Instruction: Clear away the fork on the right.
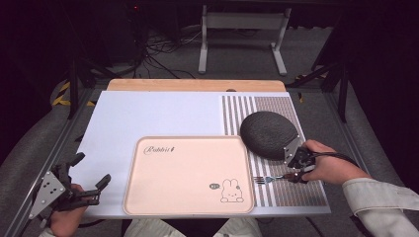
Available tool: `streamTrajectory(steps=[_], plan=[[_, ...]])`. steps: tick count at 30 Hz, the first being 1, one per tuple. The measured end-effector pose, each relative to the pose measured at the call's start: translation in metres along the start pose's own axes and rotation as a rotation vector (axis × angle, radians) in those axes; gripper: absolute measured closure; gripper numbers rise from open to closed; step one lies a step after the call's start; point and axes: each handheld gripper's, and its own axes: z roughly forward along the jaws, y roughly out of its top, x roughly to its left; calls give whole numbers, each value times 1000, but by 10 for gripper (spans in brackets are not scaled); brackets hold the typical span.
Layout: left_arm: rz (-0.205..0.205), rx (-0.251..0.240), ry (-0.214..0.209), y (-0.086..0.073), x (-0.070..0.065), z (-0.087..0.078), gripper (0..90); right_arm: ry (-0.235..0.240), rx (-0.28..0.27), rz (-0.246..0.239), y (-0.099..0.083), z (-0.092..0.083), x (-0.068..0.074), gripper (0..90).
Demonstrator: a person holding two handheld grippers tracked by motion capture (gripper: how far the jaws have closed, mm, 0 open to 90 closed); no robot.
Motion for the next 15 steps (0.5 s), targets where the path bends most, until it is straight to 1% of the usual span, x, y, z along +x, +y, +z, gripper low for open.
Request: streamTrajectory(steps=[3,4,6,10,12,15], plan=[[0,-1,1,0,0,0,1,16,15,-20,2,4,-1,541],[0,-1,0,0,0,0,0,19,17,-20,2,5,0,553],[1,1,-1,0,1,0,1,20,13,-31,3,8,-1,583],[-2,2,0,0,1,0,0,29,28,-50,5,9,-1,646],[-2,2,0,0,0,0,1,29,27,-50,5,9,-1,656],[-2,3,-1,0,0,0,0,31,32,-63,5,9,-1,692]])
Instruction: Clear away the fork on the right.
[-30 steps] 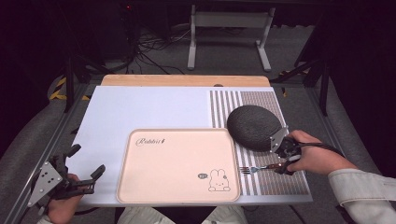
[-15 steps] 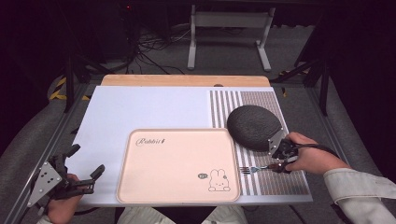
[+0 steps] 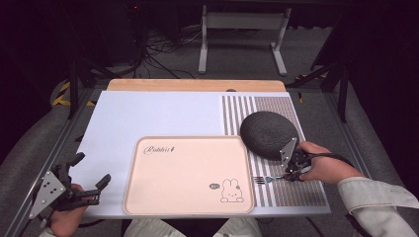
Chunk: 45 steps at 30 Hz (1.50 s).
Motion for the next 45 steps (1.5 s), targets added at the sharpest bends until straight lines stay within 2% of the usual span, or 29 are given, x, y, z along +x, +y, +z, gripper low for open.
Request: streamTrajectory(steps=[7,8,10,17,19,22,24,25,29,30,34,37,39,42,45], plan=[[1,-3,4,0,0,0,1,-2,2,-24,-1,3,0,738],[1,-2,3,0,0,0,0,3,7,-52,0,3,0,754],[-1,0,4,0,1,0,0,-5,10,-64,0,3,1,782],[-4,-2,6,0,1,-1,0,11,43,-64,1,2,3,786],[-7,-4,7,0,0,-1,0,0,41,-62,2,0,5,786],[-4,-4,8,0,1,-1,1,-4,37,-47,4,-8,6,786],[-4,-4,8,0,1,-1,0,-38,22,-57,6,-13,6,786],[-4,-6,8,0,1,-1,0,-28,20,-51,7,-18,8,786],[-4,-5,5,0,0,-1,0,-50,-11,-51,15,-30,11,786],[-4,-5,5,0,0,-1,0,-41,-10,-50,16,-32,11,786],[-3,-8,10,1,1,-2,0,-58,-19,-45,22,-42,12,786],[-1,-6,9,1,1,-2,0,-81,-42,-56,33,-54,14,786],[-1,-7,9,1,0,-1,1,-90,-42,-75,39,-59,14,787],[-2,-10,9,1,1,-2,0,-86,-42,-76,43,-63,14,786],[-4,-10,10,1,1,-2,1,-105,-51,-82,51,-70,14,786]])
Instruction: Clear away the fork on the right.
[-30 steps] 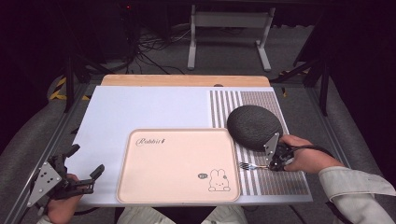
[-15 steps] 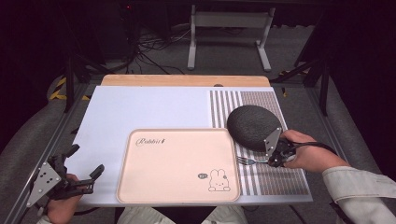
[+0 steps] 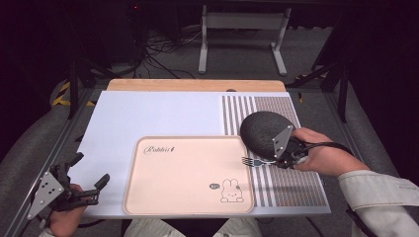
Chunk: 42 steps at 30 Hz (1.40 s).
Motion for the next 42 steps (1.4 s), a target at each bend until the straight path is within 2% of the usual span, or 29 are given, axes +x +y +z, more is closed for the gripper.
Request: streamTrajectory(steps=[2,8,14,18,22,26,28,31,32,40,42], plan=[[0,0,-1,0,0,0,0,5,-3,-15,6,-2,-2,786],[-3,0,-2,0,0,0,1,5,-9,-16,16,-5,-4,787],[0,0,-2,0,0,1,0,2,-39,18,26,-8,-7,786],[1,-2,0,0,0,0,1,20,-68,91,33,-10,-8,786],[-2,-4,-1,0,1,0,0,32,-73,158,41,-11,-8,786],[-1,-5,-1,0,1,0,1,28,-85,220,48,-12,-10,786],[-2,-6,-1,0,1,0,1,21,-79,234,51,-13,-11,786],[-1,-8,0,0,1,-1,0,14,-75,286,57,-13,-11,786],[0,-8,0,1,1,-1,1,15,-79,321,60,-12,-11,787],[-1,-8,0,1,1,-1,0,3,-99,452,74,-13,-10,787],[0,-8,0,1,1,-1,0,-1,-98,464,76,-13,-9,787]])
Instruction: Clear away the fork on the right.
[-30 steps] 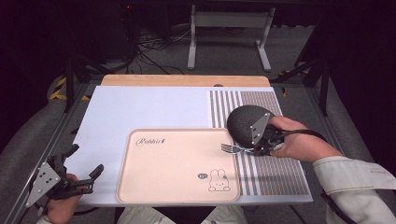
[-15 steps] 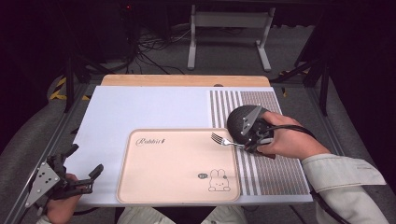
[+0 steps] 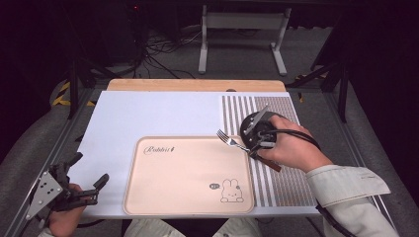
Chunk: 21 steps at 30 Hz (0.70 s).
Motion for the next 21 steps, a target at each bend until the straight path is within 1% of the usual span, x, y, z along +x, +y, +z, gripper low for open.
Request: streamTrajectory(steps=[4,5,6,7,9,10,12,13,15,16,17,18,21], plan=[[1,0,0,0,0,0,0,-7,-7,77,7,2,6,787],[1,0,-1,0,0,0,0,-10,-10,93,9,3,9,787],[1,0,-1,0,0,0,0,-1,-11,109,10,4,10,787],[1,0,0,0,0,0,0,-7,-9,126,12,5,11,787],[2,0,0,0,0,0,0,-7,-10,146,14,7,14,787],[2,0,0,0,0,0,1,-4,-12,166,16,8,15,787],[2,1,0,0,0,0,0,-8,-8,188,19,11,18,787],[2,1,0,0,0,0,1,-8,-8,188,19,11,18,787],[2,-1,0,0,0,0,0,-9,-2,214,21,13,20,787],[1,-2,0,0,0,0,0,-14,8,243,22,15,21,787],[2,-1,0,0,0,0,0,-18,12,260,23,16,22,787],[1,-2,0,0,0,0,0,-18,13,291,23,17,22,787],[0,-3,1,0,0,-1,1,-31,17,324,24,21,23,787]])
